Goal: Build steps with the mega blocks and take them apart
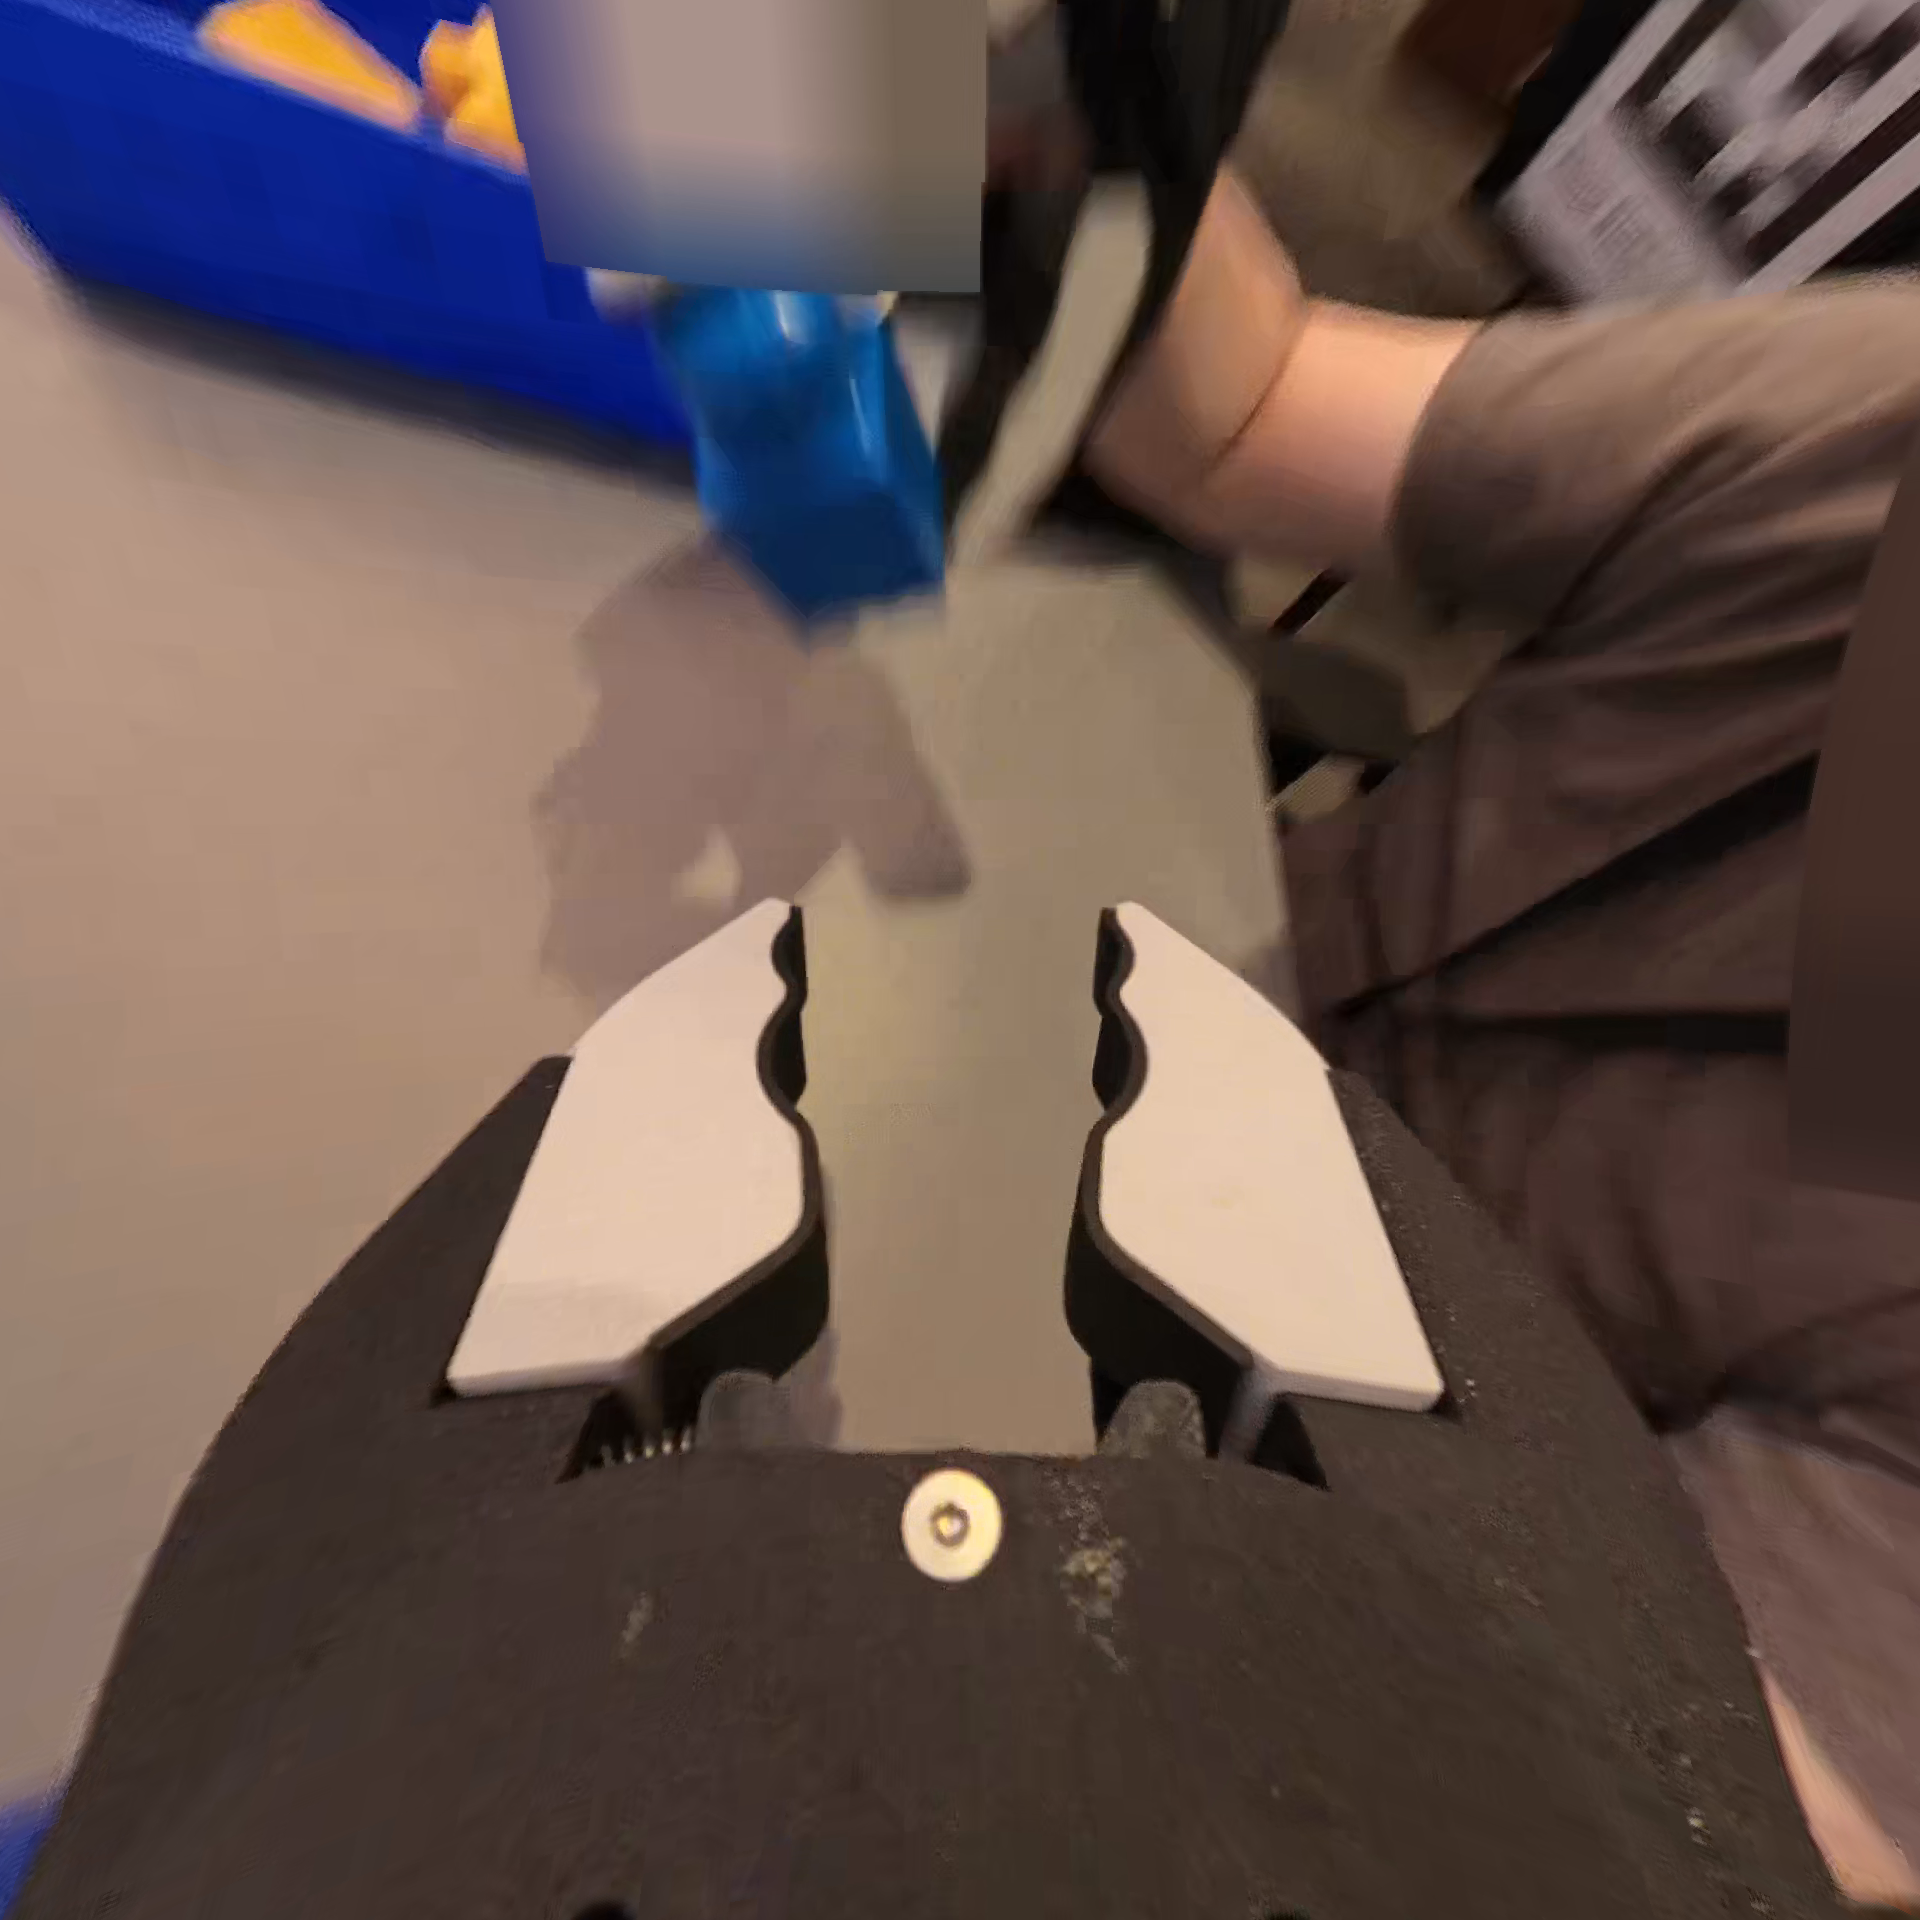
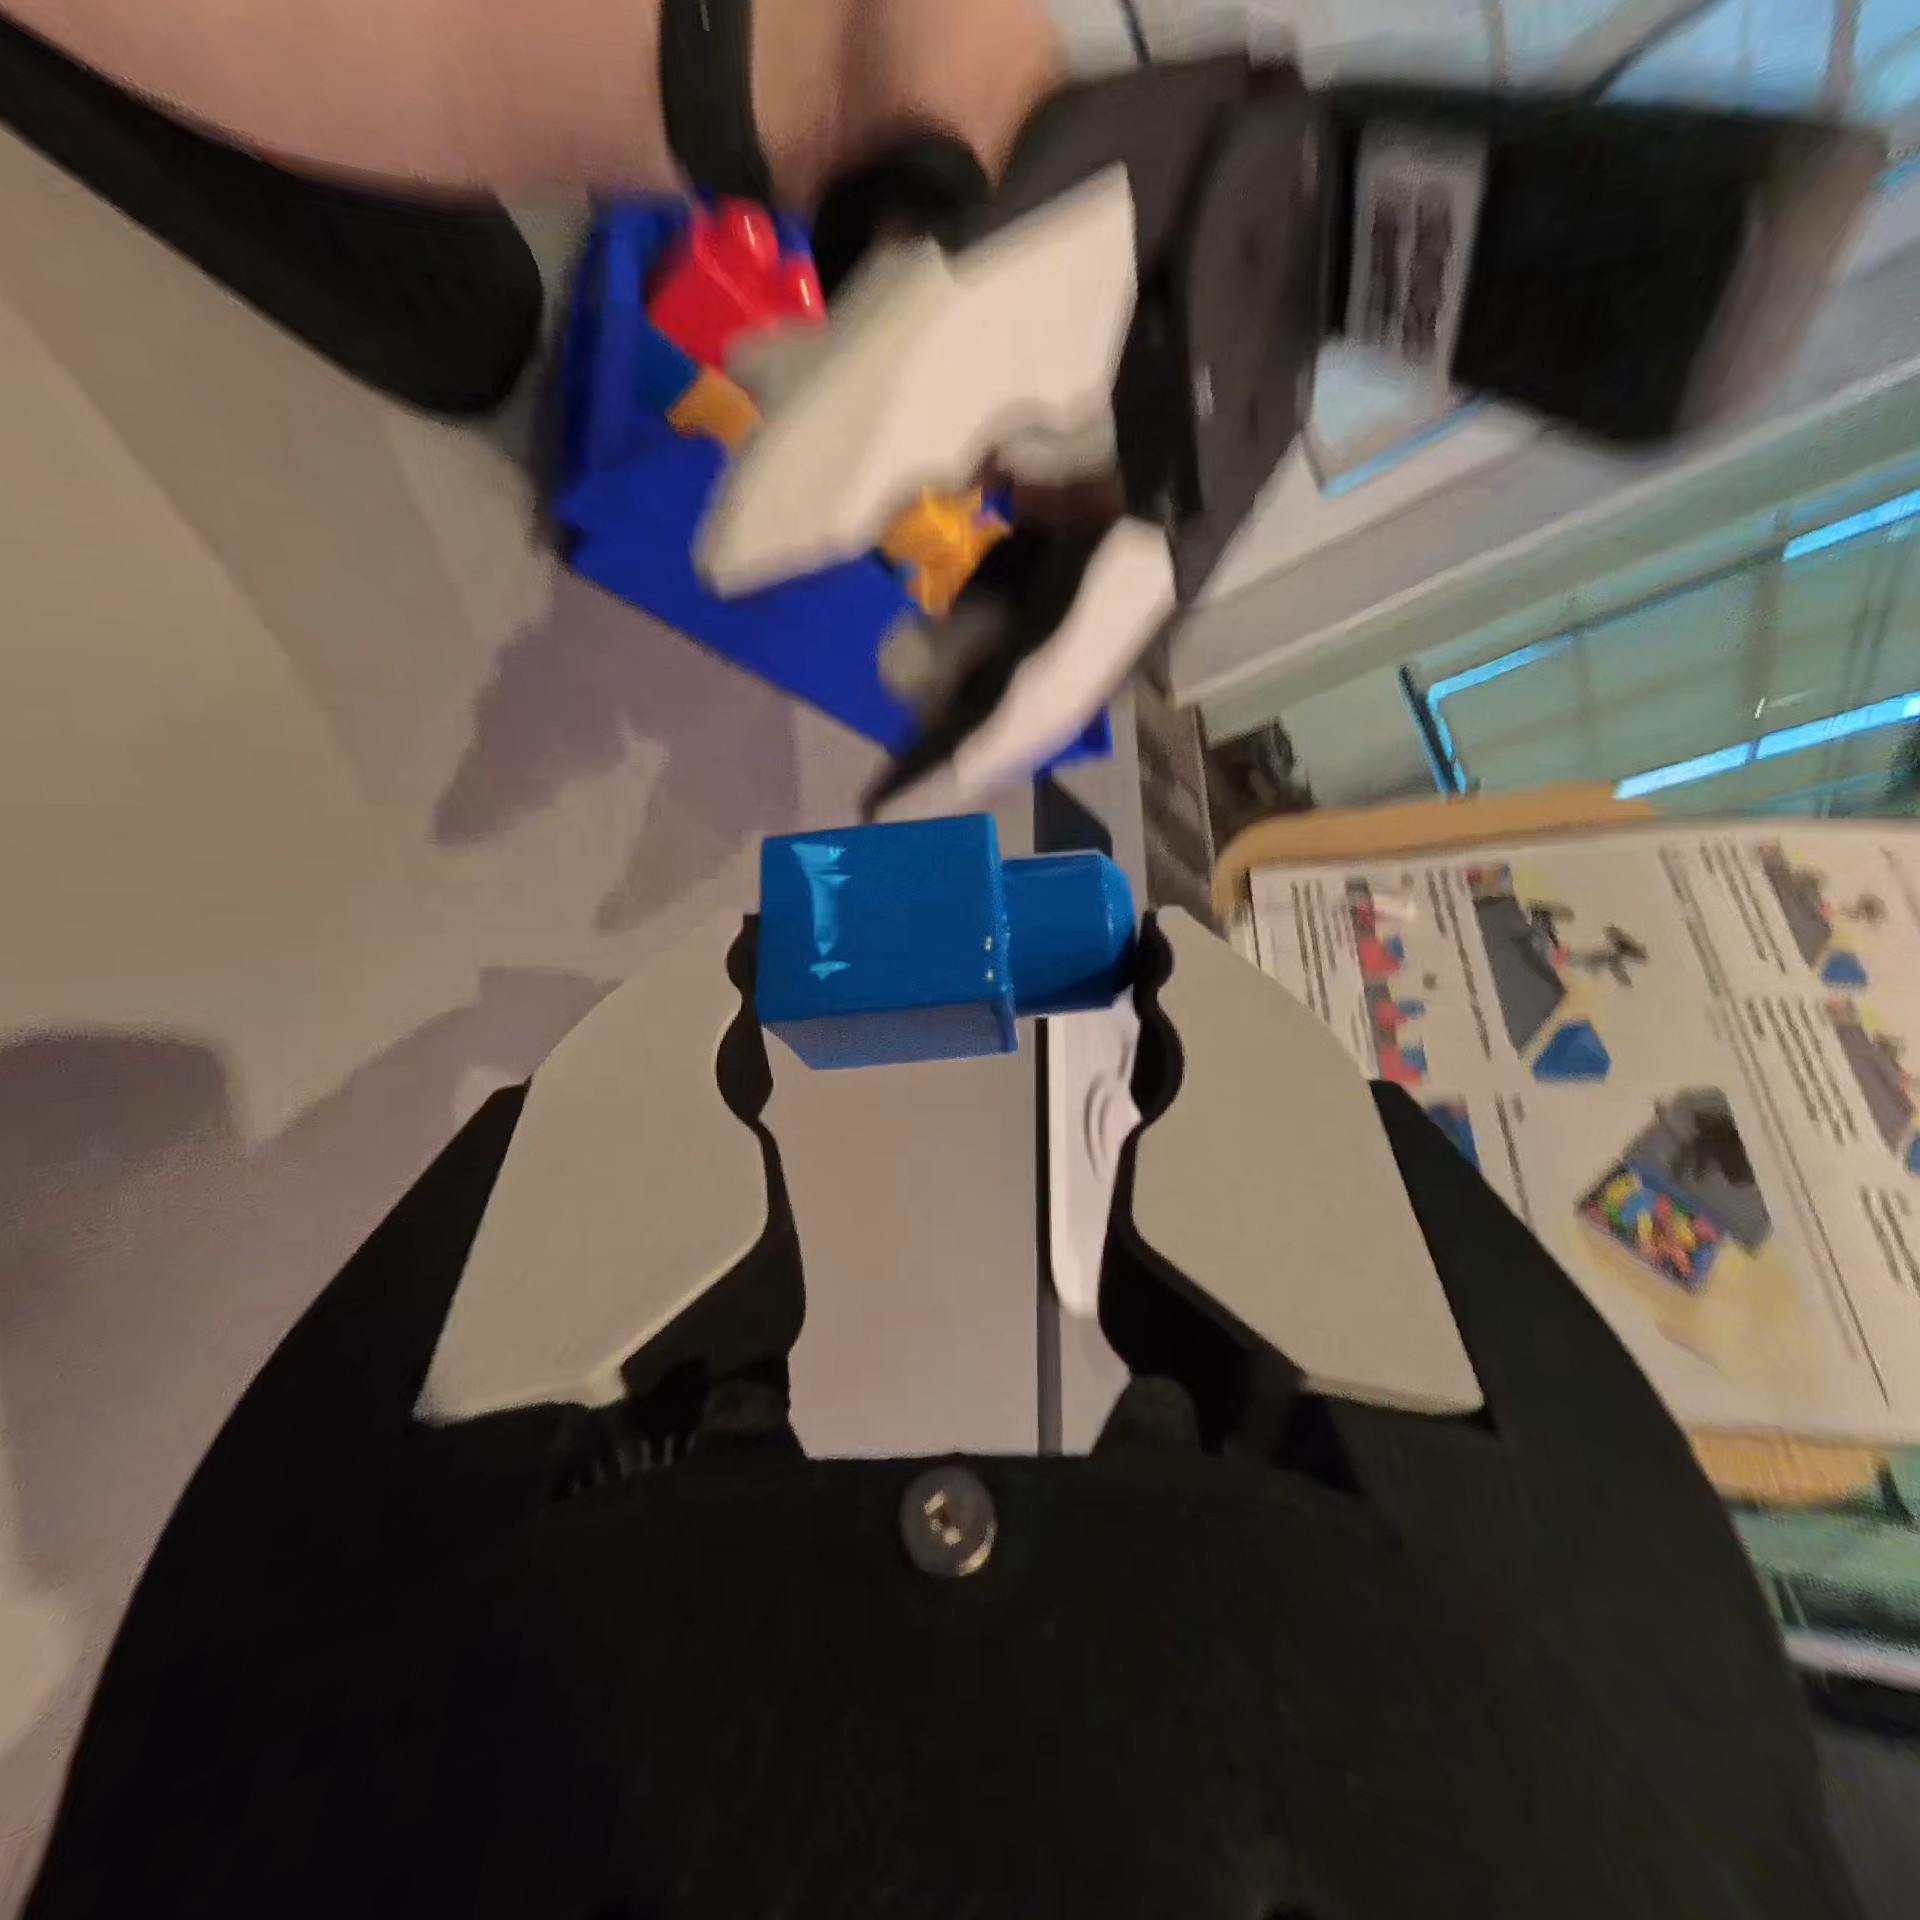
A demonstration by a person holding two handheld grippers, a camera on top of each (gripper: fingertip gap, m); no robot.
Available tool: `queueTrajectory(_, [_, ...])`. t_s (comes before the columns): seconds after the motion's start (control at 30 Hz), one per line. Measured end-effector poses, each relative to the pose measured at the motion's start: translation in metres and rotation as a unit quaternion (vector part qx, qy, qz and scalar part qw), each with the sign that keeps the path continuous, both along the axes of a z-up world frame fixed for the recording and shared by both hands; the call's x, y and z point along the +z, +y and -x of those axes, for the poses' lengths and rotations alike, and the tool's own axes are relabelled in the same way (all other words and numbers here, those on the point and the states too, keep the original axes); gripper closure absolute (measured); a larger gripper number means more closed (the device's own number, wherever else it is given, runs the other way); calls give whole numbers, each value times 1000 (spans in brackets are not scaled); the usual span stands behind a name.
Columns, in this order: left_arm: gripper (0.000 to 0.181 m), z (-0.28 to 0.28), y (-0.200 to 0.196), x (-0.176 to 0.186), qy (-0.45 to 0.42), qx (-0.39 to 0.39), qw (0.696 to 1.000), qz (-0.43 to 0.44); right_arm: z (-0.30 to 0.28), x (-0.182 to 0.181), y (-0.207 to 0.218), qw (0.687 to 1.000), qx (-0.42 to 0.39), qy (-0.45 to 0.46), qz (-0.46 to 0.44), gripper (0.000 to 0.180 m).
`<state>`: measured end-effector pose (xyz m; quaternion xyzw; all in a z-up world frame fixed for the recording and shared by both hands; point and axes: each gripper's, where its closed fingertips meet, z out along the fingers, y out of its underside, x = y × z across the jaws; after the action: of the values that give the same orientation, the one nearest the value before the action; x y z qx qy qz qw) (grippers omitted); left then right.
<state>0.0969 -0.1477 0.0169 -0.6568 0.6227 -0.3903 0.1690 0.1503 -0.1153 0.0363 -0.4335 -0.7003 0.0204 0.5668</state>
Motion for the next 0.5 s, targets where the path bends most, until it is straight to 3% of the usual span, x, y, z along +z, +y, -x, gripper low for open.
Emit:
queueTrajectory(0.1, [118,71,30,-9,85,82,986,-114,-64,-1,38,992,-113,-23,45,110])
queueTrajectory(0.17, [116,124,38,-21,147,128,970,-142,-121,-14,64,973,-204,-40,104,110])
queueTrajectory(0.33, [115,201,52,-47,241,232,933,-132,-263,-70,97,874,-419,-68,239,110])
queueTrajectory(0.5, [115,197,59,-71,263,195,938,-115,-328,-120,92,782,-513,-74,345,109])
